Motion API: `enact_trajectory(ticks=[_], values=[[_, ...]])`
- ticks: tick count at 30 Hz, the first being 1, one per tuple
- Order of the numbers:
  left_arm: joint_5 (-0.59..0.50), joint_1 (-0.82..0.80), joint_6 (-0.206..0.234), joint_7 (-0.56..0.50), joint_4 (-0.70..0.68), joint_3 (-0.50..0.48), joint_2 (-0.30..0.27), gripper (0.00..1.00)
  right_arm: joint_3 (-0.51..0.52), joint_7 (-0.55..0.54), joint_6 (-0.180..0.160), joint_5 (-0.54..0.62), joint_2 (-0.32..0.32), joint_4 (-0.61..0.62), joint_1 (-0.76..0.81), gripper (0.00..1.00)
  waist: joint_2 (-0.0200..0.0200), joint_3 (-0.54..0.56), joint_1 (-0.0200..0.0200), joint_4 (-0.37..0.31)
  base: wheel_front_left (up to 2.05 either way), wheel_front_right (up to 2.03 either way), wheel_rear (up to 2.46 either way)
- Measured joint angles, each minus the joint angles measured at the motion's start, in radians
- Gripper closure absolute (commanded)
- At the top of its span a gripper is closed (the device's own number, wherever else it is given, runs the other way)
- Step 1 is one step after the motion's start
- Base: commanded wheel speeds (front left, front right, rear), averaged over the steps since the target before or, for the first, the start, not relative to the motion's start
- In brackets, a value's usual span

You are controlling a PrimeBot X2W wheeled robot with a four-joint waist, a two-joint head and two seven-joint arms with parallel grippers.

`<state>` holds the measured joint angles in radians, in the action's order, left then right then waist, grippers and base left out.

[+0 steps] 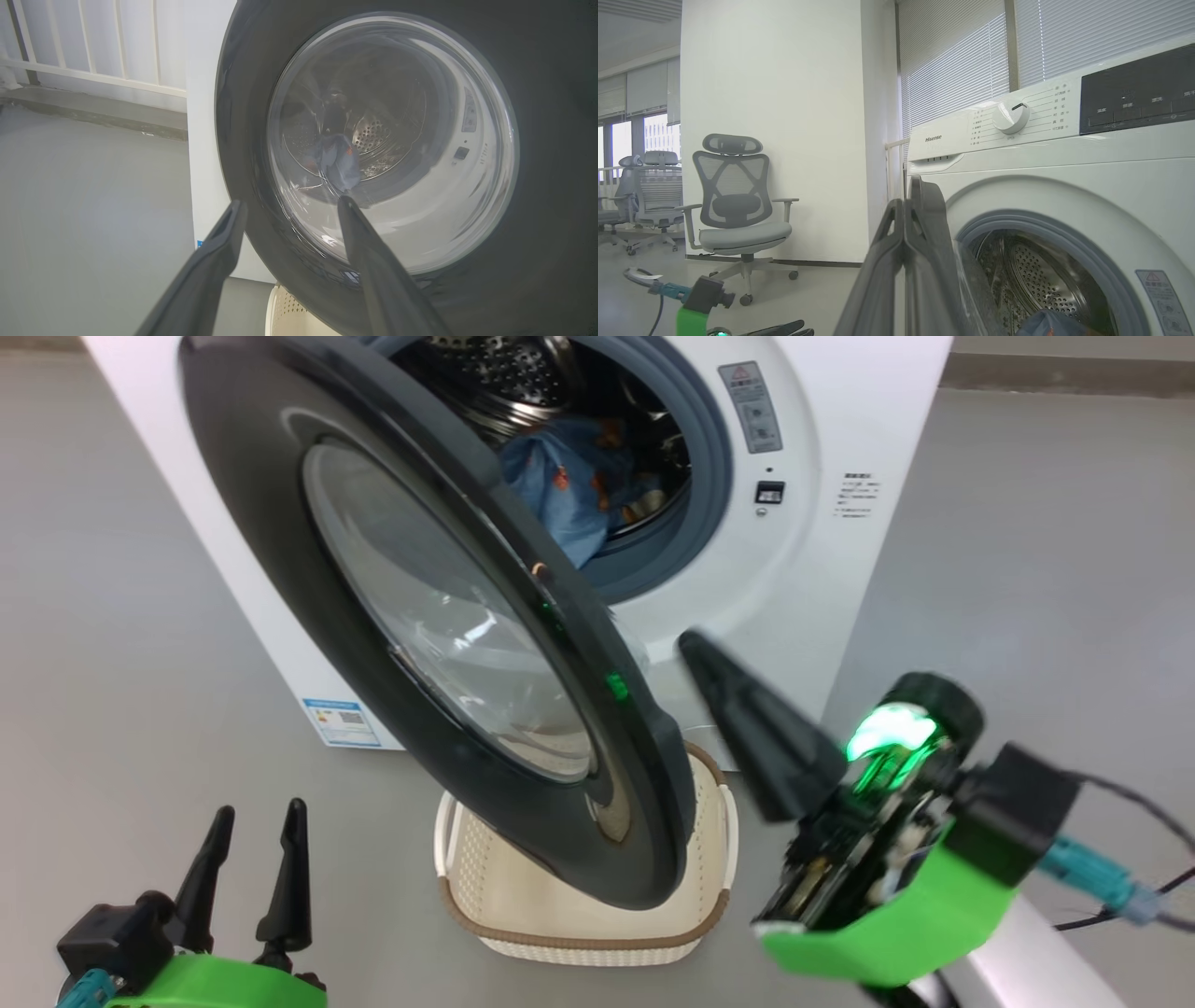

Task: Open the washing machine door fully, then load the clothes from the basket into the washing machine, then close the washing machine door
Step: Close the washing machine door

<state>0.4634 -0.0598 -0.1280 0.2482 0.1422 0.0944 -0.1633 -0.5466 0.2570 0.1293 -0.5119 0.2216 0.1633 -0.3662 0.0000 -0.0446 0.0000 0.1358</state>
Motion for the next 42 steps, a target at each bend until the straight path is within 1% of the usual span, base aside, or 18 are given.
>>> enact_trajectory(ticks=[3, 8, 13, 17, 19, 24, 30, 34, 42], values=[[0.0, 0.0, 0.0, 0.0, 0.003, 0.0, 0.0, 0.0, -0.076, 0.0, 0.0, 0.002, 0.03, -0.012, -0.001, 1.0, 0.0, 0.002, 0.0, 0.016, 0.0, 0.0, 0.0], [0.0, 0.0, 0.0, 0.0, 0.005, 0.0, 0.005, 0.0, -0.207, 0.0, 0.0, 0.003, 0.076, -0.078, -0.022, 1.0, 0.0, 0.003, 0.0, 0.037, 0.0, 0.0, 0.0], [0.001, 0.0, 0.0, 0.0, 0.006, 0.0, 0.015, 0.0, -0.326, 0.0, 0.0, -0.065, 0.118, -0.18, -0.067, 1.0, 0.0, -0.004, 0.0, 0.053, 0.0, 0.0, 0.0], [0.001, -0.001, 0.0, 0.0, 0.011, 0.001, 0.018, 0.0, -0.433, 0.0, 0.0, -0.138, 0.149, -0.292, -0.122, 1.0, 0.0, -0.011, 0.0, 0.064, 0.0, 0.0, 0.0], [0.004, -0.001, 0.0, 0.0, 0.012, 0.001, 0.019, 0.0, -0.459, 0.0, 0.0, -0.17, 0.16, -0.344, -0.141, 1.0, 0.0, -0.013, 0.0, 0.071, 0.0, 0.0, 0.0], [0.009, -0.001, 0.0, 0.0, 0.014, 0.0, 0.019, 0.0, -0.453, 0.0, 0.0, -0.209, 0.166, -0.425, -0.162, 1.0, 0.0, -0.023, 0.0, 0.083, 0.0, 0.0, 0.0], [0.016, -0.003, 0.0, 0.0, 0.014, 0.005, 0.017, 0.0, -0.396, 0.0, 0.001, -0.21, 0.183, -0.469, -0.163, 1.0, 0.0, -0.044, 0.0, 0.093, 0.0, 0.0, 0.0], [0.016, -0.008, 0.0, 0.0, 0.013, 0.016, 0.012, 0.0, -0.315, 0.0, 0.001, -0.208, 0.194, -0.491, -0.165, 1.0, 0.0, -0.065, 0.0, 0.1, 0.0, 0.0, 0.0], [0.034, -0.048, 0.0, 0.0, 0.01, 0.032, -0.006, 0.0, -0.123, 0.0, 0.001, -0.161, 0.211, -0.544, -0.19, 1.0, 0.0, -0.128, 0.0, 0.116, 0.0, 0.0, 0.0]])
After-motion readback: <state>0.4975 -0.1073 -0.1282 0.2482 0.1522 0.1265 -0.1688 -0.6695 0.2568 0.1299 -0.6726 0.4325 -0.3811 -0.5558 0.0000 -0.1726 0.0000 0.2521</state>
